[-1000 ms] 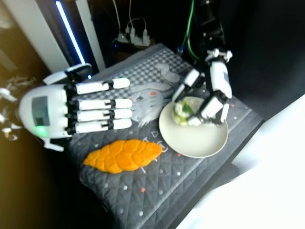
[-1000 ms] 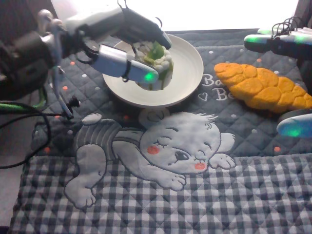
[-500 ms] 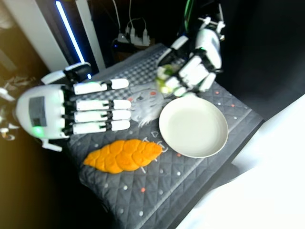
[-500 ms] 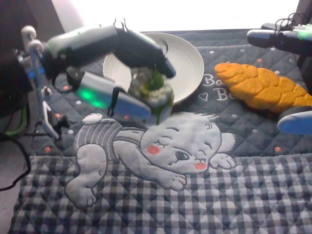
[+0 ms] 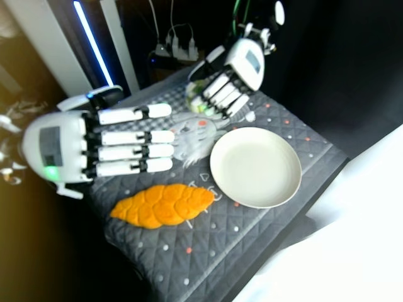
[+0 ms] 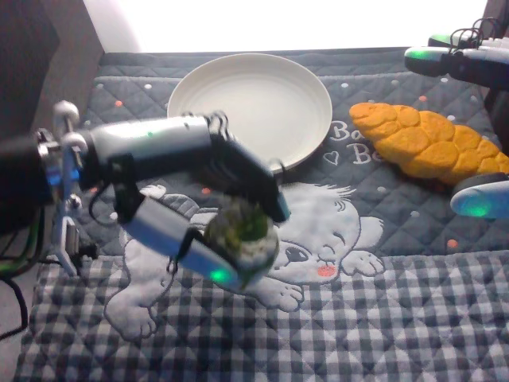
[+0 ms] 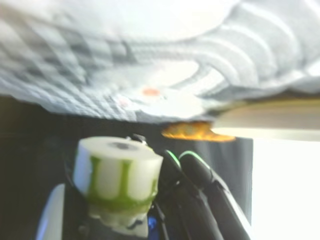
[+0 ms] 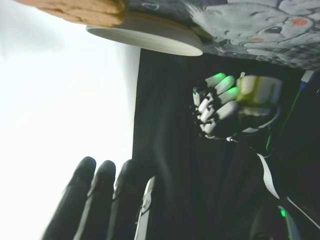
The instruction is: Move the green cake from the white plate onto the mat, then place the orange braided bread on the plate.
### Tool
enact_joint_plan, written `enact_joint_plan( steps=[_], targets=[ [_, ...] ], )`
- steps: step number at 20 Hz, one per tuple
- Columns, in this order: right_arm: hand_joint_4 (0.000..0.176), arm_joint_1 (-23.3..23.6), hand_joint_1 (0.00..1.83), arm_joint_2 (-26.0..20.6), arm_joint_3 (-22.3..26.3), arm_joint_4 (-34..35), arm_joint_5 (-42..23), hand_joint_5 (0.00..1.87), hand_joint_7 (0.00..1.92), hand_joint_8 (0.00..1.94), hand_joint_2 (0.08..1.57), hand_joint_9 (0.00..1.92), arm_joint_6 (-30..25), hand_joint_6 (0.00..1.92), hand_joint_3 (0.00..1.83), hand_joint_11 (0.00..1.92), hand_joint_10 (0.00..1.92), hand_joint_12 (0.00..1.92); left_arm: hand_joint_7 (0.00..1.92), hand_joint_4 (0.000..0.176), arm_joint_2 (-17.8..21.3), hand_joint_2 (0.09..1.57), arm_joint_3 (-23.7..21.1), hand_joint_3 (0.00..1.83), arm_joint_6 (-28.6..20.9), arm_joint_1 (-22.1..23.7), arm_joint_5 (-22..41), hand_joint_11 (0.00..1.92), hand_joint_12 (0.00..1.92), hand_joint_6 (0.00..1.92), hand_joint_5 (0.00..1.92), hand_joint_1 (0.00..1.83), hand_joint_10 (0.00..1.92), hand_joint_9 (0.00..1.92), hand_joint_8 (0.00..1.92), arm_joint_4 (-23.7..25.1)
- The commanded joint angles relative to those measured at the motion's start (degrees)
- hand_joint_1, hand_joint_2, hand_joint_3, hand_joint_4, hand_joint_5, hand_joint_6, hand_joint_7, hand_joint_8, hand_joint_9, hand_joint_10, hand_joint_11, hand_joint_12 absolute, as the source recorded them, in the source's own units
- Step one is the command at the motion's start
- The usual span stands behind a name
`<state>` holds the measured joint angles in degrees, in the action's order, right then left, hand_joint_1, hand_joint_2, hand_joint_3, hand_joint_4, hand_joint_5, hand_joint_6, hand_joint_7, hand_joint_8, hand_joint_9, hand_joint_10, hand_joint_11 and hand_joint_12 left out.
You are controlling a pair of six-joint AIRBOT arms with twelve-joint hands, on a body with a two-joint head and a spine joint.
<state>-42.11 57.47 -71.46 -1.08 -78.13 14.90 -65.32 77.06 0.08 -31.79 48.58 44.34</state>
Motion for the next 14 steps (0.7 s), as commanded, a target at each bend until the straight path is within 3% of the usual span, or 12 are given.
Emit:
enact_joint_plan(
  steps=[1,3,5,6,8,10,11,12,13,14],
  targets=[
    [0.158,0.2,0.61,-0.8,0.1,1.6,-7.2,0.44,0.47,0.01,0.77,0.31,-0.5,0.01,0.00,0.23,0.01,0.07,1.01,0.029,0.2,1.08,-0.2,0.00,-0.3,0.0,4.1,0.62,1.19,0.77,1.09,1.23,0.47,0.91,0.95,-2.4],
    [0.147,0.2,0.62,-0.8,0.1,1.6,-7.2,0.44,0.47,0.01,0.77,0.30,-0.5,0.01,0.00,0.22,0.01,0.07,1.08,0.032,-0.4,1.08,-0.3,0.00,-0.3,-0.8,3.4,0.64,1.06,0.91,1.05,1.23,0.29,0.99,0.77,-1.7],
    [0.149,0.2,0.63,-0.8,0.1,1.7,-7.2,0.44,0.46,0.00,0.75,0.30,-0.6,0.01,0.00,0.23,0.00,0.07,1.08,0.007,-1.0,1.09,-0.4,0.00,-0.3,-1.7,2.5,0.63,0.95,1.03,1.00,1.23,0.13,1.07,0.74,-1.3],
    [0.140,0.2,0.63,-0.8,0.1,1.7,-7.2,0.43,0.45,0.00,0.75,0.29,-0.6,0.00,0.00,0.21,0.00,0.06,1.03,0.007,-1.2,1.11,-0.4,0.00,-0.3,-2.0,2.1,0.61,0.94,1.10,0.95,1.22,0.10,1.06,0.83,-1.0],
    [0.146,0.2,0.63,-0.8,0.2,1.6,-7.2,0.44,0.47,0.01,0.76,0.31,-0.6,0.00,0.00,0.24,0.01,0.07,0.98,0.030,-1.3,1.14,-0.7,0.00,-0.3,-2.3,1.6,0.55,0.95,1.15,0.90,1.20,0.05,1.04,0.95,-0.5],
    [0.140,0.2,0.62,-0.8,0.2,1.6,-7.2,0.45,0.49,0.01,0.76,0.31,-0.6,0.01,0.00,0.24,0.01,0.07,0.94,0.025,-1.3,1.14,-0.8,0.00,-0.3,-2.4,1.4,0.46,0.92,1.11,0.94,1.20,0.02,0.99,0.98,-0.3],
    [0.141,0.2,0.61,-0.8,0.2,1.6,-7.2,0.45,0.48,0.01,0.76,0.31,-0.6,0.00,0.00,0.24,0.01,0.07,0.93,0.009,-1.3,1.14,-1.0,0.00,-0.3,-2.4,1.4,0.40,0.88,1.13,0.95,1.20,0.00,0.95,0.98,-0.3],
    [0.145,0.2,0.60,-0.8,0.2,1.6,-7.2,0.43,0.48,0.01,0.75,0.31,-0.6,0.00,0.00,0.24,0.01,0.07,0.82,0.060,-1.2,1.07,-1.2,0.00,-0.3,-2.4,1.4,0.26,0.81,0.46,0.78,1.05,0.00,0.81,0.38,-0.2],
    [0.149,0.2,0.61,-0.8,0.2,1.6,-7.2,0.43,0.48,0.00,0.74,0.30,-0.6,0.00,0.00,0.24,0.00,0.07,0.77,0.099,-1.1,1.04,-1.3,0.00,-0.2,-2.4,1.5,0.19,0.75,0.15,0.73,1.00,0.00,0.70,0.11,-0.1],
    [0.149,0.2,0.62,-0.8,0.2,1.6,-7.2,0.43,0.48,0.00,0.74,0.30,-0.6,0.00,0.00,0.24,0.00,0.07,0.60,0.124,-1.1,0.93,-1.5,0.00,0.0,-2.4,1.5,0.09,0.70,0.04,0.65,1.01,0.00,0.49,0.02,-0.1]
  ],
)
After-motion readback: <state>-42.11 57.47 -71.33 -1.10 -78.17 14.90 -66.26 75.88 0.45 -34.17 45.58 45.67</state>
